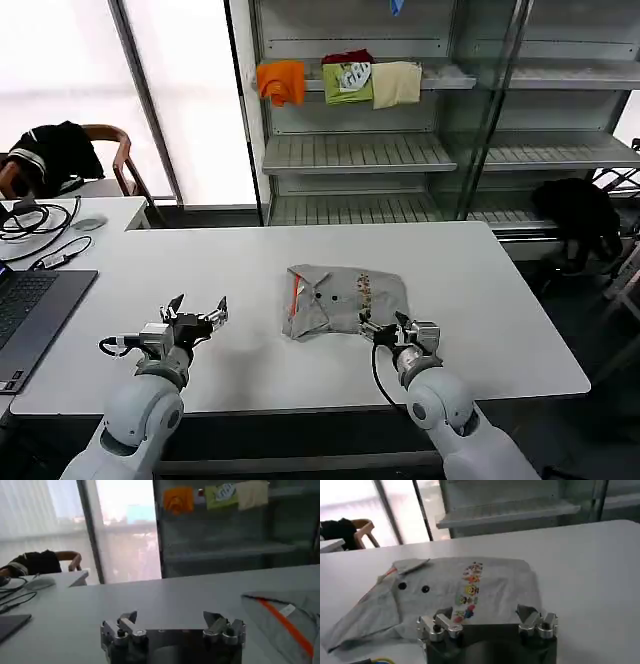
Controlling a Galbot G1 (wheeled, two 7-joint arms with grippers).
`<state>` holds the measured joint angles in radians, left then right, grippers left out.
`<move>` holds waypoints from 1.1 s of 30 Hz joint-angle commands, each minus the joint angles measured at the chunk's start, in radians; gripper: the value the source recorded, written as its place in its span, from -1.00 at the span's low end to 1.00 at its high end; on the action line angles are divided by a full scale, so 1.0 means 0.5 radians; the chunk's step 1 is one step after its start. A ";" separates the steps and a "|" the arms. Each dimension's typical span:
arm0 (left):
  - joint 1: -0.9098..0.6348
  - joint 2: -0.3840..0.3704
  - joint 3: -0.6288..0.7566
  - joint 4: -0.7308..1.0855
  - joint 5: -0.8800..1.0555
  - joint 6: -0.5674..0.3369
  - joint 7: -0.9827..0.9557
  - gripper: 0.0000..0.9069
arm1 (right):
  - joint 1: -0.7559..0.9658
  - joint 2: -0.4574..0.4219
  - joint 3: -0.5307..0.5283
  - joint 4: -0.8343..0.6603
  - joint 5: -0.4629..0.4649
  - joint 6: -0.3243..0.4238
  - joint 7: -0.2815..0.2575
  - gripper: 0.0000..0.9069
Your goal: Fold and organize the clothes.
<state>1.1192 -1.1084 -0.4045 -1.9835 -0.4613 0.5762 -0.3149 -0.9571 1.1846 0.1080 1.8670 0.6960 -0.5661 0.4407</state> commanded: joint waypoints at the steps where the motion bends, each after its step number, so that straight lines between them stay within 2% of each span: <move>1: 0.010 0.010 -0.011 -0.017 -0.002 0.001 -0.002 1.00 | -0.043 -0.050 -0.021 0.053 -0.035 -0.024 -0.001 1.00; 8: 0.021 -0.016 -0.011 -0.016 0.003 0.000 0.000 1.00 | -0.047 -0.052 -0.006 0.064 -0.053 -0.022 -0.008 1.00; 11: 0.017 -0.035 -0.031 -0.024 0.004 0.000 0.000 1.00 | -0.016 -0.034 0.030 0.101 -0.334 0.052 -0.087 1.00; 12: 0.010 -0.058 -0.062 -0.033 0.003 -0.008 -0.007 1.00 | 0.008 -0.019 0.054 0.116 -0.550 0.114 -0.126 1.00; 15: 0.015 -0.120 -0.115 -0.100 0.004 -0.025 -0.016 1.00 | 0.063 0.004 0.105 0.191 -0.717 0.143 -0.137 1.00; 21: 0.086 -0.231 -0.110 -0.194 0.101 -0.066 -0.004 1.00 | 0.143 0.014 0.280 0.210 -0.809 0.069 -0.113 1.00; 26: 0.108 -0.283 -0.088 -0.199 0.129 -0.088 -0.004 1.00 | 0.087 -0.033 0.396 0.125 -0.830 0.157 -0.105 1.00; 33: 0.108 -0.303 -0.054 -0.196 0.146 -0.086 -0.006 1.00 | -0.009 -0.076 0.476 0.140 -0.835 0.196 -0.104 1.00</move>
<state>1.1628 -1.2289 -0.4348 -2.0623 -0.4081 0.5388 -0.3184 -0.9319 1.1627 0.2616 1.9371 0.3537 -0.5014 0.3953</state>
